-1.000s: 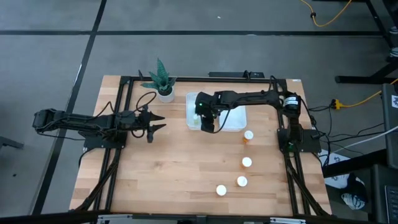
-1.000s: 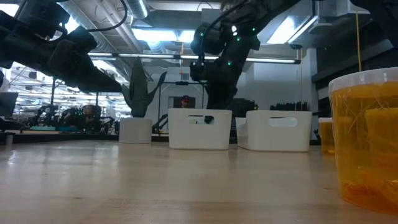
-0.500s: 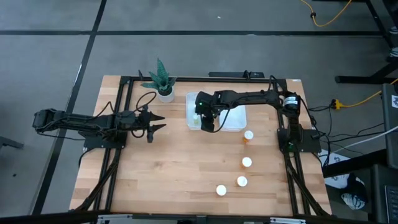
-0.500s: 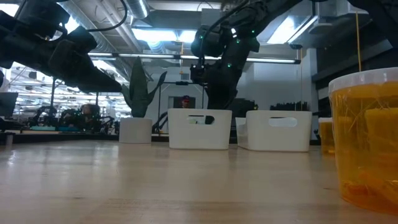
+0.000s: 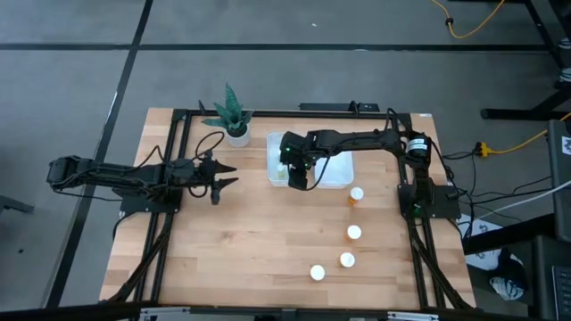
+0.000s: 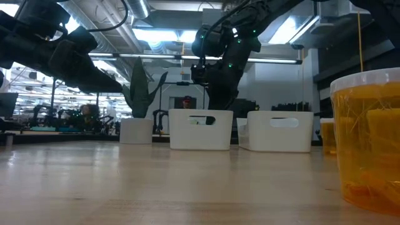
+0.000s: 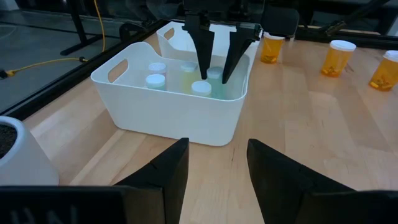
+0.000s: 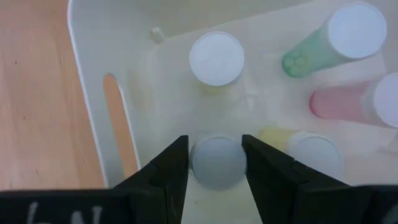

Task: Pick and place medicine bottles into bin by pill shape (circle, oval)
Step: Put the green pill bottle into the left white bin

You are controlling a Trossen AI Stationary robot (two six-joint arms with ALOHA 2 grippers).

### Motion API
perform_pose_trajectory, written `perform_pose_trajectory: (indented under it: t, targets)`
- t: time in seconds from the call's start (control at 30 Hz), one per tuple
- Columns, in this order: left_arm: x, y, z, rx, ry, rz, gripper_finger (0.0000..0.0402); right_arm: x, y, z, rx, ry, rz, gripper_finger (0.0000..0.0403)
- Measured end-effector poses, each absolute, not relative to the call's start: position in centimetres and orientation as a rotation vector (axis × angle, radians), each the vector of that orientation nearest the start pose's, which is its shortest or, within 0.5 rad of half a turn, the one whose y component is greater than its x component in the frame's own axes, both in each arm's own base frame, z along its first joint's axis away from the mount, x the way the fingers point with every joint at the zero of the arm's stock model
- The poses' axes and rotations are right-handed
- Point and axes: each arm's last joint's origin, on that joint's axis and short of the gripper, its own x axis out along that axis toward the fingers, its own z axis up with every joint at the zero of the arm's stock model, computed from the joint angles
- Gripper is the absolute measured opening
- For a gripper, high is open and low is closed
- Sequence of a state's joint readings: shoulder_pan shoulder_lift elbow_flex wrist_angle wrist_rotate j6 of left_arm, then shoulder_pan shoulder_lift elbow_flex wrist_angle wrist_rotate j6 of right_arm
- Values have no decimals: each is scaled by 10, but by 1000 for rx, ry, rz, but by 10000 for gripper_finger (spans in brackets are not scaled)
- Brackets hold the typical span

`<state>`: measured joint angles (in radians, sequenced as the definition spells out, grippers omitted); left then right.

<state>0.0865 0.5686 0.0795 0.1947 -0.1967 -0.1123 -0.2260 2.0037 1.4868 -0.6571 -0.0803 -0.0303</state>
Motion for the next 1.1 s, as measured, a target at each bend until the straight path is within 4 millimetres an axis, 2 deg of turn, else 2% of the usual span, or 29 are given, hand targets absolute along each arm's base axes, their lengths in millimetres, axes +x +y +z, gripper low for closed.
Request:
perform_pose_trajectory:
  t: [1.1]
  targets:
    - [133, 17, 156, -95, 278, 298, 155, 398, -89, 184, 179, 1194, -123, 153]
